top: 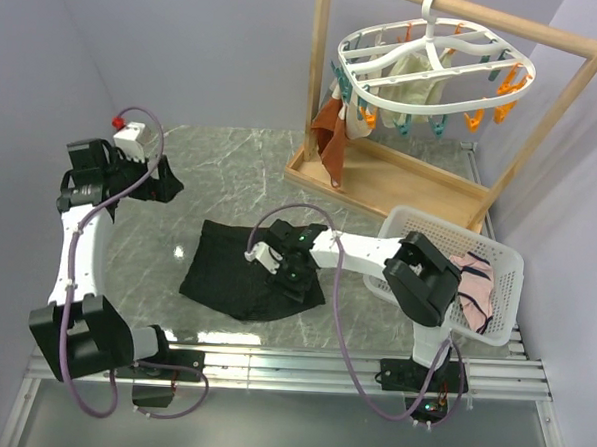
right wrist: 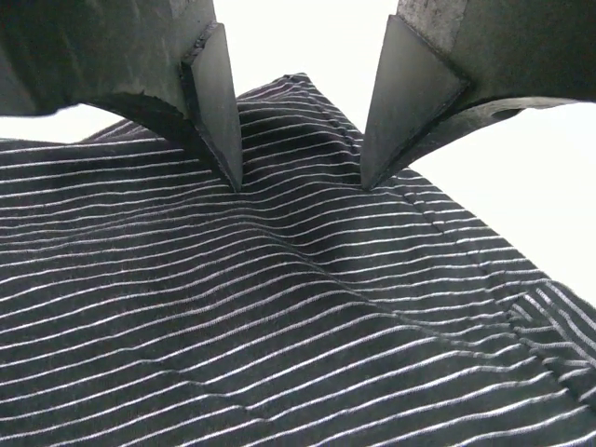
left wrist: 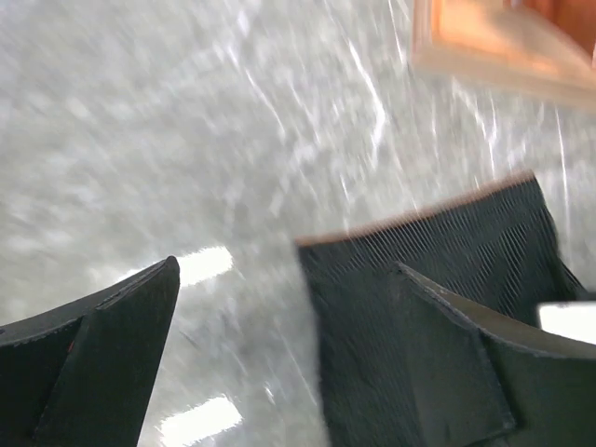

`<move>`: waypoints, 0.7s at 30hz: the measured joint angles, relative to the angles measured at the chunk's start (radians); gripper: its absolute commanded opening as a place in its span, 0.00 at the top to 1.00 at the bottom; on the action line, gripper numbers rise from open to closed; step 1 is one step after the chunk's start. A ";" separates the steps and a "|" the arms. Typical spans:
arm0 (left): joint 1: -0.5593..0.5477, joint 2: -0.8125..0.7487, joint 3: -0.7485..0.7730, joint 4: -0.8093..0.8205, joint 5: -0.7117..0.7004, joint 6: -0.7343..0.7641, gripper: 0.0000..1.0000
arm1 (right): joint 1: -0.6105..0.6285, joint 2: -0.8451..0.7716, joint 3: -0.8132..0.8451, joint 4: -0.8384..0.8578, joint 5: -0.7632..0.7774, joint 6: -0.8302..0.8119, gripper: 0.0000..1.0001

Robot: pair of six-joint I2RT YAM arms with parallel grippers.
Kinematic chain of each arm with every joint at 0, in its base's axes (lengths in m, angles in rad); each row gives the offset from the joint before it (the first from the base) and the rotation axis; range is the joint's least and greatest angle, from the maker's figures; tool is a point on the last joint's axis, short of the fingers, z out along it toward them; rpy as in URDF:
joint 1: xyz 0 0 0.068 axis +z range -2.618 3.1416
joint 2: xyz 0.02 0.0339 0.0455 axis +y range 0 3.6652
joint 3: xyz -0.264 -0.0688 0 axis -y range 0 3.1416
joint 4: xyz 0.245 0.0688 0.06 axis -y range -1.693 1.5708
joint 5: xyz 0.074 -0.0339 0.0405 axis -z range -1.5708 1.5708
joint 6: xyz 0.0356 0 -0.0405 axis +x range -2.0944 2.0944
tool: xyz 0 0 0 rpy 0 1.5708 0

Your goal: Clip the underwear to the hanger

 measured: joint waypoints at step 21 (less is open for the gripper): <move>-0.415 -0.219 -0.192 0.618 0.039 -0.241 0.08 | -0.286 -0.905 -0.038 0.199 0.016 0.148 0.22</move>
